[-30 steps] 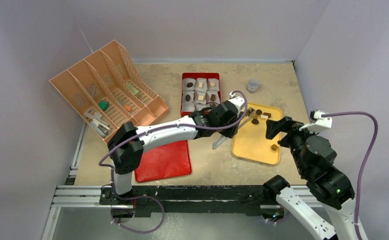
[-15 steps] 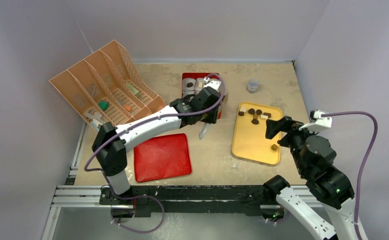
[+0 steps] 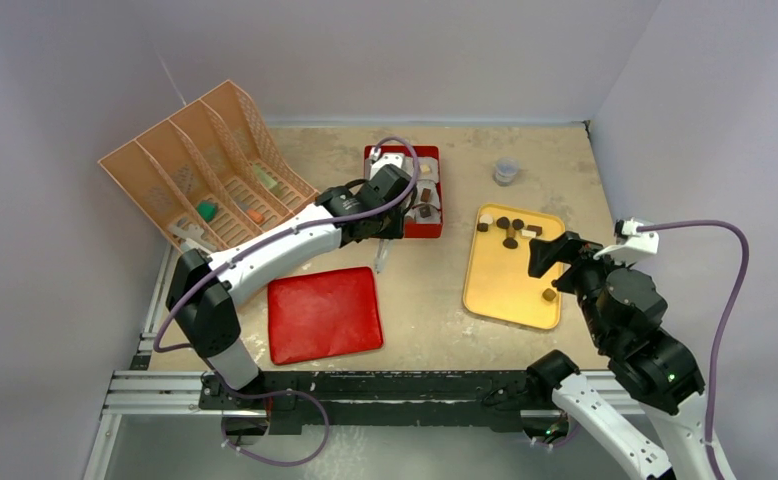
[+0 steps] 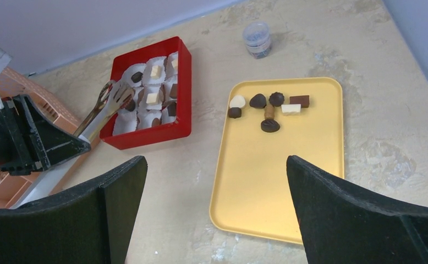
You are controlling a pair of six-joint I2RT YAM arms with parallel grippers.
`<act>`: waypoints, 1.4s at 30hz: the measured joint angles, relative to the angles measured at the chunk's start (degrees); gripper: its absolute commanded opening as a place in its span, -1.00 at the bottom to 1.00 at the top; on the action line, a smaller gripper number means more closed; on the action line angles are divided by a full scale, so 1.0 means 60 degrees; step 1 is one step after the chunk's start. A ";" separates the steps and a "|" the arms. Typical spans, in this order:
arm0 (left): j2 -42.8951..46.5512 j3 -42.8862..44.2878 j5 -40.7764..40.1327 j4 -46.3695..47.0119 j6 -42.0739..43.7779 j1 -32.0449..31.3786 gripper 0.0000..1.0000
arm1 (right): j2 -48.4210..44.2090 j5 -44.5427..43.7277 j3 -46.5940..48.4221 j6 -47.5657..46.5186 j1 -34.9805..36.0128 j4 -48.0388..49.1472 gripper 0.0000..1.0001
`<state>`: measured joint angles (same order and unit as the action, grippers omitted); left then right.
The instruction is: Pack the chocolate
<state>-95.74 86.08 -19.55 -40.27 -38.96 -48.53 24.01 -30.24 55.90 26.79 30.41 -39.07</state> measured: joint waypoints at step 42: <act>-0.0149 -0.0583 -0.0306 -0.1133 -0.0186 0.0481 -0.50 | -0.0004 0.0208 -0.0146 0.0011 0.0000 0.0062 0.98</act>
<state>-96.64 82.59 -21.39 -47.07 -40.07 -45.65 23.99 -28.99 55.02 26.85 30.41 -38.70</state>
